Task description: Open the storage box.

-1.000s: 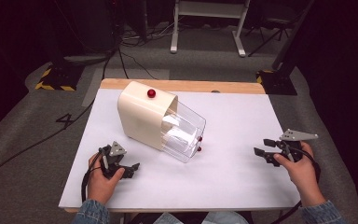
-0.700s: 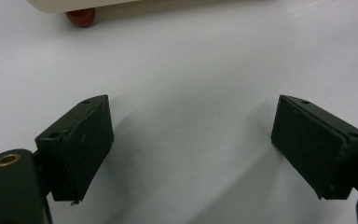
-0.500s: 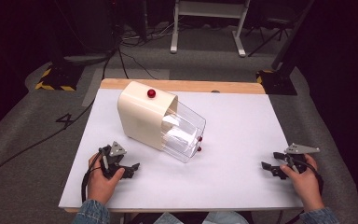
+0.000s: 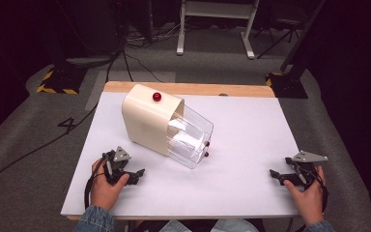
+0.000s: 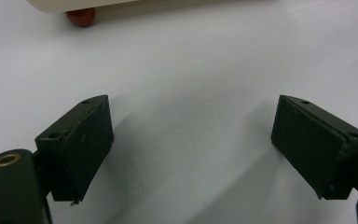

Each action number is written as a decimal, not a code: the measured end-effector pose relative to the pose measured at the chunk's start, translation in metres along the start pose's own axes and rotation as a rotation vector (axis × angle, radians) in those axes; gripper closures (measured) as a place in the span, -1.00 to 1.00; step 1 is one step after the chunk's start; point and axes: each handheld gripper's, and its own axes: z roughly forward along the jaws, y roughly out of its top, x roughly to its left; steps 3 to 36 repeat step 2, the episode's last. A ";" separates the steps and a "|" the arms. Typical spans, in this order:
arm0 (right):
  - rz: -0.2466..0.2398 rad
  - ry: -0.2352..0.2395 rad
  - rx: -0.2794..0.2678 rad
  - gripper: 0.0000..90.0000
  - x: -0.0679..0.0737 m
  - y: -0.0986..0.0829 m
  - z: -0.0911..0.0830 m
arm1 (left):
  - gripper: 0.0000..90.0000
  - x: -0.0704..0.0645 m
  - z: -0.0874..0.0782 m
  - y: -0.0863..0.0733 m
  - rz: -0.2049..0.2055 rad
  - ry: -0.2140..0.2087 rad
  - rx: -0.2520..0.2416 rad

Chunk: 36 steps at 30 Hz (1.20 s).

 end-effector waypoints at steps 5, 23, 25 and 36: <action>0.000 0.000 0.000 -0.77 0.000 0.000 0.000 | -0.72 0.000 0.000 0.000 -0.004 -0.003 0.000; 0.000 0.000 0.000 -0.77 0.000 0.000 0.000 | -0.72 0.000 0.000 0.000 -0.004 -0.003 0.000; 0.000 0.000 0.000 -0.77 0.000 0.000 0.000 | -0.72 0.000 0.000 0.000 -0.004 -0.003 0.000; 0.000 0.000 0.000 -0.77 0.000 0.000 0.000 | -0.72 0.000 0.000 0.000 -0.004 -0.003 0.000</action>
